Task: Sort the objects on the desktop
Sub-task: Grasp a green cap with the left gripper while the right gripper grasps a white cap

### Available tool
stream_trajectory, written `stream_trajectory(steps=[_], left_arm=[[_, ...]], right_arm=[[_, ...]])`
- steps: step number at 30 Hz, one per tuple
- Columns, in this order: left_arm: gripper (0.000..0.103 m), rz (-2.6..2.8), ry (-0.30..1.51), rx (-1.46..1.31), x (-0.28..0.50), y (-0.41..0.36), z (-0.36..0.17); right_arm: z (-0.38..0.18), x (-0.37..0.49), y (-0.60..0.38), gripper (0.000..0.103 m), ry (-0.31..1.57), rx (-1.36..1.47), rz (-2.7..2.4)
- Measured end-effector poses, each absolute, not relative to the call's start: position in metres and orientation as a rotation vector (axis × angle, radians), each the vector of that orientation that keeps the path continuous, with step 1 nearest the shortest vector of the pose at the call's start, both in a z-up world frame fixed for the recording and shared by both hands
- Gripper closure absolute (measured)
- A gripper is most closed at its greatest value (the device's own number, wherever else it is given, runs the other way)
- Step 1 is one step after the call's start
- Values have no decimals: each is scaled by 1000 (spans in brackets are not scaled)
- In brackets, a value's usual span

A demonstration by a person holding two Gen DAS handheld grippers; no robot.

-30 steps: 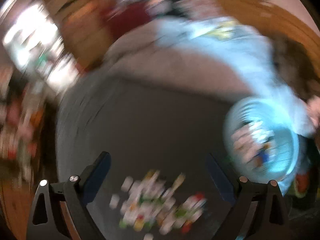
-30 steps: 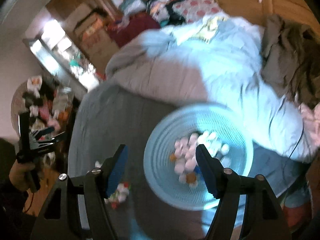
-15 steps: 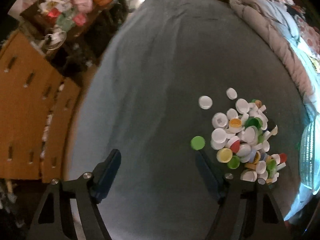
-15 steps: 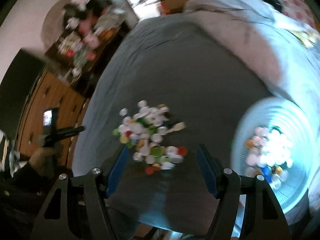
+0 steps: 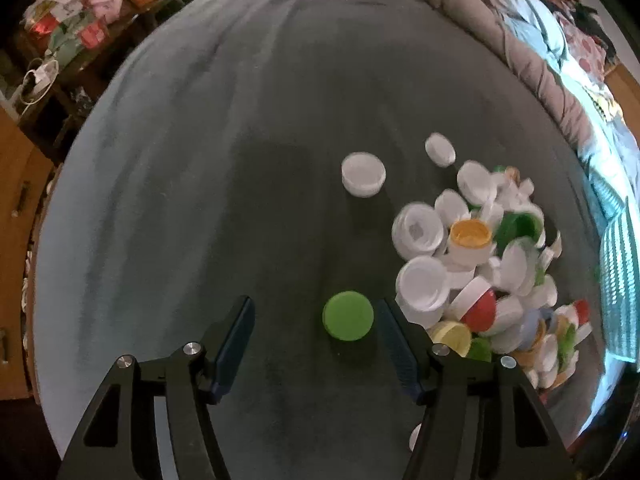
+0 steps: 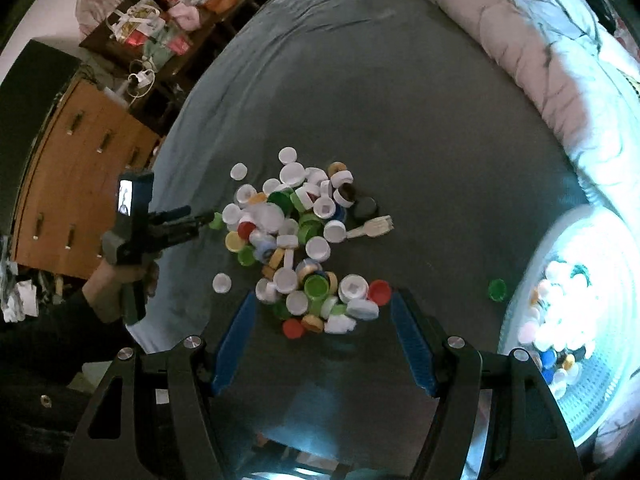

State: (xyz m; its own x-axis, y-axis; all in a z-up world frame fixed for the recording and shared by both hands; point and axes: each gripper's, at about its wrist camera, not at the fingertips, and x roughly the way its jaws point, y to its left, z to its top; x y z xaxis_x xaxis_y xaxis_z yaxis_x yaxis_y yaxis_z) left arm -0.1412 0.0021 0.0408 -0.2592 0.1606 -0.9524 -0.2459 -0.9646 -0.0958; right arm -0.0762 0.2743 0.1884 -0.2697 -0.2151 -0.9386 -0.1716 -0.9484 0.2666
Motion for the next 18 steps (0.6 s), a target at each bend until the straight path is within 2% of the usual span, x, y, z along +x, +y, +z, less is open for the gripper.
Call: stream_trajectory(steps=[2, 5, 6, 8, 10, 12, 17, 18], left_arm=[[36, 2284, 138, -1740, -137, 5, 33], [52, 2288, 151, -1753, -133, 6, 22], [61, 2306, 131, -1740, -133, 4, 23], [70, 2334, 77, -1739, -136, -2, 24], [69, 2354, 14, -1742, -141, -8, 25], [50, 2389, 15, -1724, -145, -10, 25], [49, 2376, -46, -1692, -149, -16, 19], [44, 2376, -64, -1679, -151, -18, 19]], right_arm=[[185, -95, 267, 38, -467, 1851, -2427], [180, -124, 252, 38, -404, 1795, -2410], [178, -134, 246, 38, -383, 1778, -2407], [172, -154, 234, 38, -346, 1738, -2406], [162, -171, 223, 38, -336, 1718, -2390], [151, -185, 210, 39, -323, 1708, -2373], [122, -217, 175, 39, -271, 1670, -2350], [114, -223, 168, 39, -267, 1669, -2345]])
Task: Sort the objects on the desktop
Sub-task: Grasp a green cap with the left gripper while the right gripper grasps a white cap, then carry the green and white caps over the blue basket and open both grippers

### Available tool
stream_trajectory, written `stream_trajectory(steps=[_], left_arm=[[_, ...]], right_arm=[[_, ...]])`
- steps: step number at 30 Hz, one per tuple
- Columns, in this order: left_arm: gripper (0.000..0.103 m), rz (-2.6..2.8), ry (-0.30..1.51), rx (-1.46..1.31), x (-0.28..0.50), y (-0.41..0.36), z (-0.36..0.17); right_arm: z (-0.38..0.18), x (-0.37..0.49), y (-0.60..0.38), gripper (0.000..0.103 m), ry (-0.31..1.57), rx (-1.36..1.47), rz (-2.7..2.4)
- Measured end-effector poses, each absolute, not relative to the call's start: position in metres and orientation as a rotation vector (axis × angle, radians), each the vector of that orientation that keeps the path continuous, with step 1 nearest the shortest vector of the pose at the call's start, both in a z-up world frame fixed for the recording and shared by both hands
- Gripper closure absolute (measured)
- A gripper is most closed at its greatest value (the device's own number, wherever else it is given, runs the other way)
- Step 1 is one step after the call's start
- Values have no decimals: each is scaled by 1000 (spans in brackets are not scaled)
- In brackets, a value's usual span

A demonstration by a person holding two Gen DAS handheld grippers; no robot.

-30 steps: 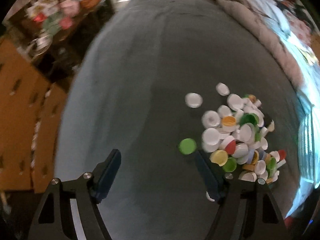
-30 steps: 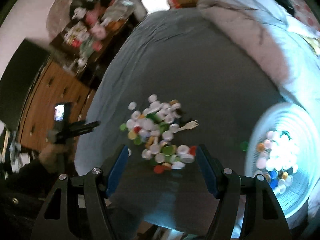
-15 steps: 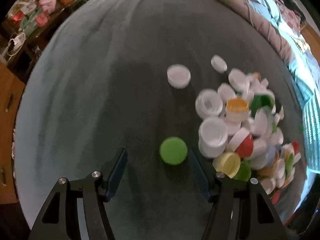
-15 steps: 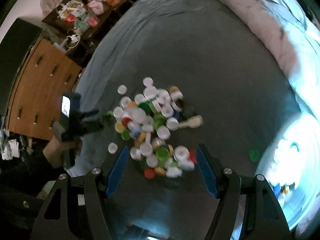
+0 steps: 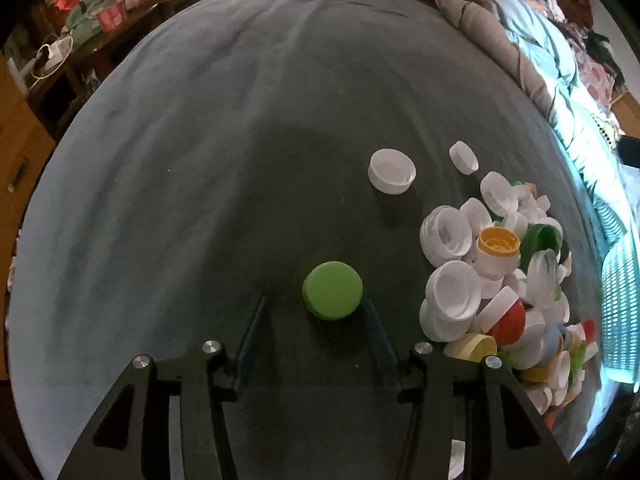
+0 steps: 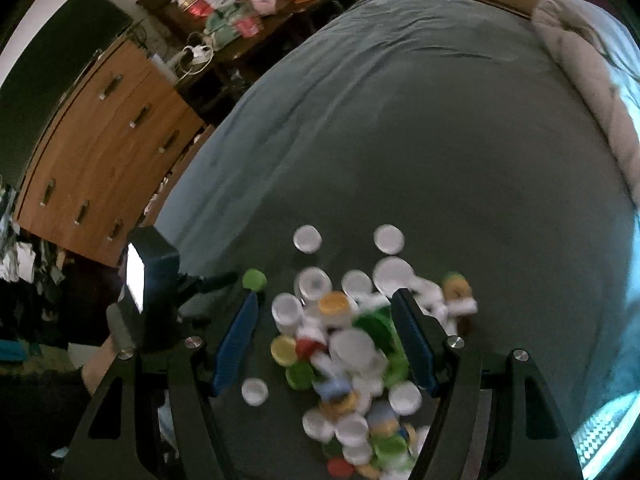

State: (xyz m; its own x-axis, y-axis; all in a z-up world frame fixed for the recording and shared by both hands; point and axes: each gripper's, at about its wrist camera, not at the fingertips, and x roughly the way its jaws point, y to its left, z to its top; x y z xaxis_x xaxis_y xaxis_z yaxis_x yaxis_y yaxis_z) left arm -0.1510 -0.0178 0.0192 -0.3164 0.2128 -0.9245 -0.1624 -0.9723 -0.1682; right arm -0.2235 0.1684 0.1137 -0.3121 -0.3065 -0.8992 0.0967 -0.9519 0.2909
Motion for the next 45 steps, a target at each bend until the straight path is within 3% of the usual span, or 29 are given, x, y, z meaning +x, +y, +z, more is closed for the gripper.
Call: stream_trajectory(steps=[3, 6, 7, 8, 9, 12, 17, 22, 24, 27, 32, 45], left_arm=[[32, 2376, -79, -1638, -147, -16, 19], [35, 2388, -92, -1619, -148, -12, 16], [43, 2395, -103, -1612, -148, -12, 17], [71, 2402, -107, -1610, -148, -14, 17], [72, 2409, -114, -1616, -148, -18, 17], [72, 2415, -148, -1603, -144, -25, 16], [72, 2415, -174, -1597, -137, -38, 19], [72, 2414, -191, -1607, -135, -42, 18], [72, 2412, -193, -1612, -137, -41, 19], [72, 2406, -215, -1623, -138, -45, 20], [72, 2423, -205, -1645, -136, -49, 39], [72, 2530, 25, -1535, -130, -24, 198]], right_arm=[[95, -237, 156, 39, -258, 1683, -2331], [76, -247, 143, 39, -231, 1700, -2310], [71, -250, 138, 39, -221, 1702, -2303], [69, -252, 137, 40, -216, 1695, -2298], [65, -254, 134, 44, -205, 1696, -2295], [52, -261, 129, 55, -188, 1721, -2293], [39, -274, 118, 55, -147, 1729, -2294], [16, -288, 103, 56, 8, 1797, -2267], [9, -289, 105, 72, 48, 1824, -2271], [10, -288, 113, 78, 33, 1830, -2261], [56, -276, 128, 78, -70, 1747, -2286], [263, -164, 211, 78, -245, 1414, -2496]])
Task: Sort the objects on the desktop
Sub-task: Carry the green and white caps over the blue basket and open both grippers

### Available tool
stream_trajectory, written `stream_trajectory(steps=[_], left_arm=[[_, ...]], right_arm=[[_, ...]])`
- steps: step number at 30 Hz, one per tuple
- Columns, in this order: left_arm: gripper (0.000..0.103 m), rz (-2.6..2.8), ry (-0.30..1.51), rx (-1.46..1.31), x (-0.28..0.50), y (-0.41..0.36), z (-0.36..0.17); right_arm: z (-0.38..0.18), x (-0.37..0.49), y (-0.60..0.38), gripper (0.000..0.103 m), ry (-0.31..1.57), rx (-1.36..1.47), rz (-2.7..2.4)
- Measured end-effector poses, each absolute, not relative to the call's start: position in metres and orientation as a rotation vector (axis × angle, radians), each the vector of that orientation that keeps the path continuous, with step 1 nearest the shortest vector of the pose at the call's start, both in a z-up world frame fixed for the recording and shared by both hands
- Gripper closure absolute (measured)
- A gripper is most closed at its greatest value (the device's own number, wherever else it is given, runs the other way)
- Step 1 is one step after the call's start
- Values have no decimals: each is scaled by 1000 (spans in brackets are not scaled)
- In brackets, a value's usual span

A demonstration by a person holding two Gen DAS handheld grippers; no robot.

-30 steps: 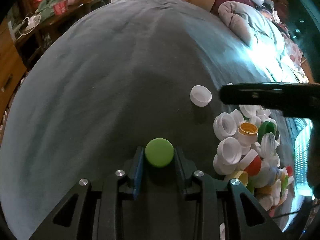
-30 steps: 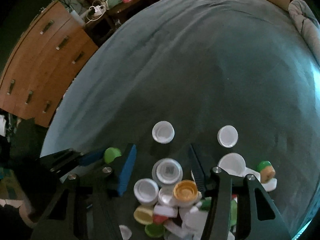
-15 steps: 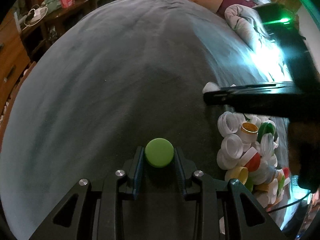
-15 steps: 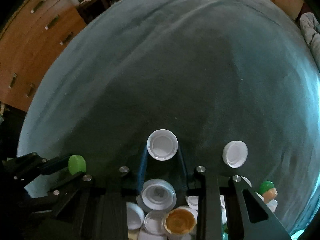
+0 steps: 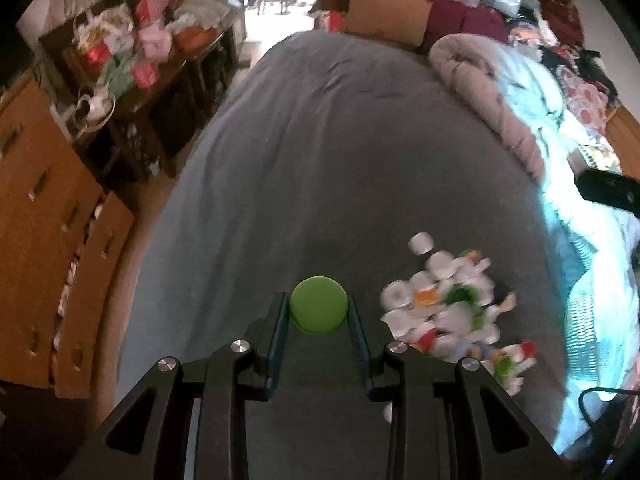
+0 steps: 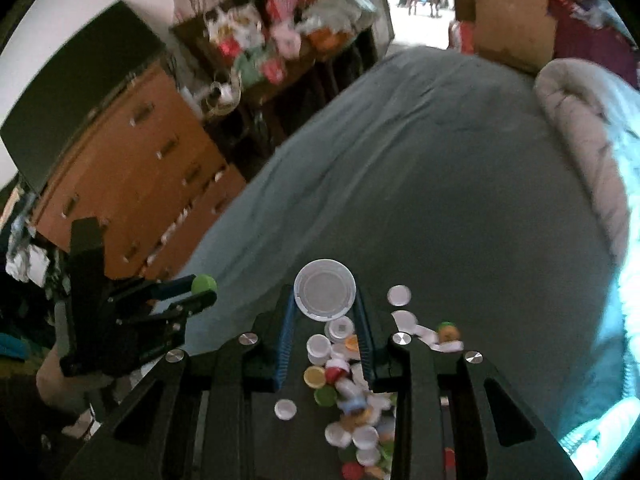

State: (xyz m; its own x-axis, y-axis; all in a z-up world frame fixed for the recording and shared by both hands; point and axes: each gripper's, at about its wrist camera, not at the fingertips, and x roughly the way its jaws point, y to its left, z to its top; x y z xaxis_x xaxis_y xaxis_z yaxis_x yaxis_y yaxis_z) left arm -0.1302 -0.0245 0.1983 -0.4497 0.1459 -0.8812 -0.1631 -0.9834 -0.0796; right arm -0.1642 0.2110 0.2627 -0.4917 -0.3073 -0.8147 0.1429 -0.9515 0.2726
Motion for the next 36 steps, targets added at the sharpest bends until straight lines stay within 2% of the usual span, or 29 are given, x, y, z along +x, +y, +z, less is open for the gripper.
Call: stream_trajectory(steps=[7, 16, 26, 36], left_arm=[[72, 2488, 120, -1410, -131, 44, 287], [72, 2346, 259, -1267, -115, 187, 366], [72, 2156, 472, -1231, -72, 372, 393], [72, 2028, 635, -1223, -31, 494, 384]], right_arm=[[327, -94, 260, 78, -337, 1310, -2650], [354, -16, 349, 78, -577, 1242, -2790], [354, 66, 469, 78, -798, 1221, -2874], [338, 125, 538, 78, -936, 1215, -2886]])
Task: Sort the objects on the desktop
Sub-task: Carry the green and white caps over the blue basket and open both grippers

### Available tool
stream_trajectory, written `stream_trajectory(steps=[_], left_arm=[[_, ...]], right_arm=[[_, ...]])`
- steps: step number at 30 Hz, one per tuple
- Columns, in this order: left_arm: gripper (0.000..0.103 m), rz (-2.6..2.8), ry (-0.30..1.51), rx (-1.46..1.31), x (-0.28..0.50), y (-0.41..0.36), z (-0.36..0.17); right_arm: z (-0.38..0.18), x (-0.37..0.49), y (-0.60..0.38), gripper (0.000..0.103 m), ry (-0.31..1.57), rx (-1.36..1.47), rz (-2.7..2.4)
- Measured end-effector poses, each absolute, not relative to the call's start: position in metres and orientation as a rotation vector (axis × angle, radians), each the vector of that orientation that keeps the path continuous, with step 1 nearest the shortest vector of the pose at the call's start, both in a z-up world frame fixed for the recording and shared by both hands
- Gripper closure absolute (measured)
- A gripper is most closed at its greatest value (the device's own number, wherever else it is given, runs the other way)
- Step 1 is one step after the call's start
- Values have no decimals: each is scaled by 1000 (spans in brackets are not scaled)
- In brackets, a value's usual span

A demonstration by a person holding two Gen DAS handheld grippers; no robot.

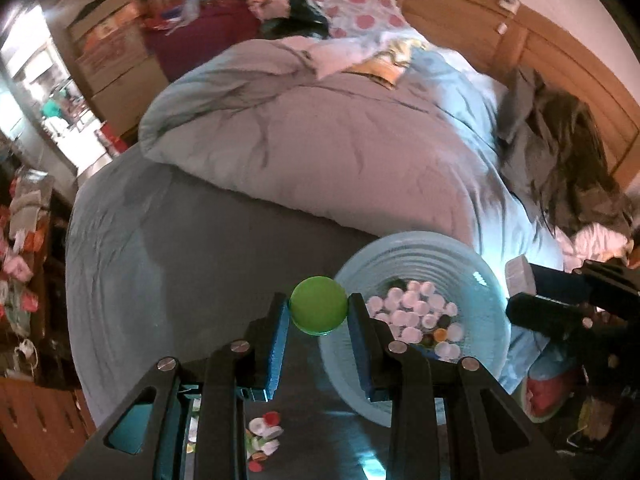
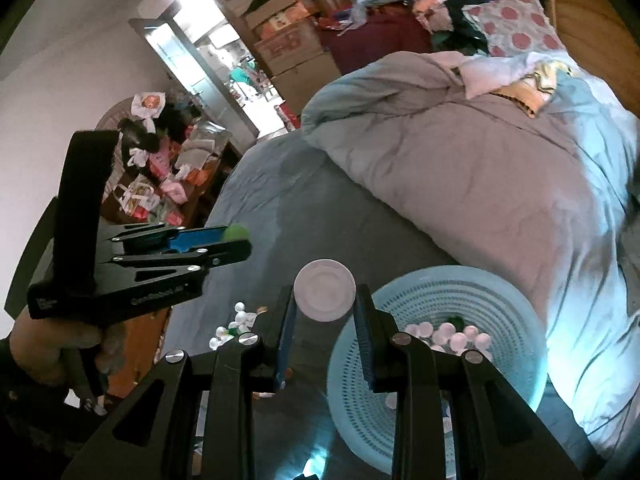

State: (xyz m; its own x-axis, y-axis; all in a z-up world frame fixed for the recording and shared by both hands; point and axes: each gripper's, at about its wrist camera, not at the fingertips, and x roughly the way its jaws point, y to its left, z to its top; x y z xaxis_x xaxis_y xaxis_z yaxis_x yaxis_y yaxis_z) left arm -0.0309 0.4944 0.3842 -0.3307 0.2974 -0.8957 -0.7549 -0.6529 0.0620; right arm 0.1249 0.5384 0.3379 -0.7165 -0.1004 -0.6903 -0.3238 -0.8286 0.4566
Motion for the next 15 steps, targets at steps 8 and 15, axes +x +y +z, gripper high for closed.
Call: stream_trajectory(steps=[8, 15], left_arm=[[72, 1942, 754, -1226, 8, 538, 363], [72, 1941, 795, -1219, 27, 559, 359]], right_arm=[[325, 161, 558, 78, 904, -1127, 2641], [322, 180, 572, 78, 914, -1125, 2632]])
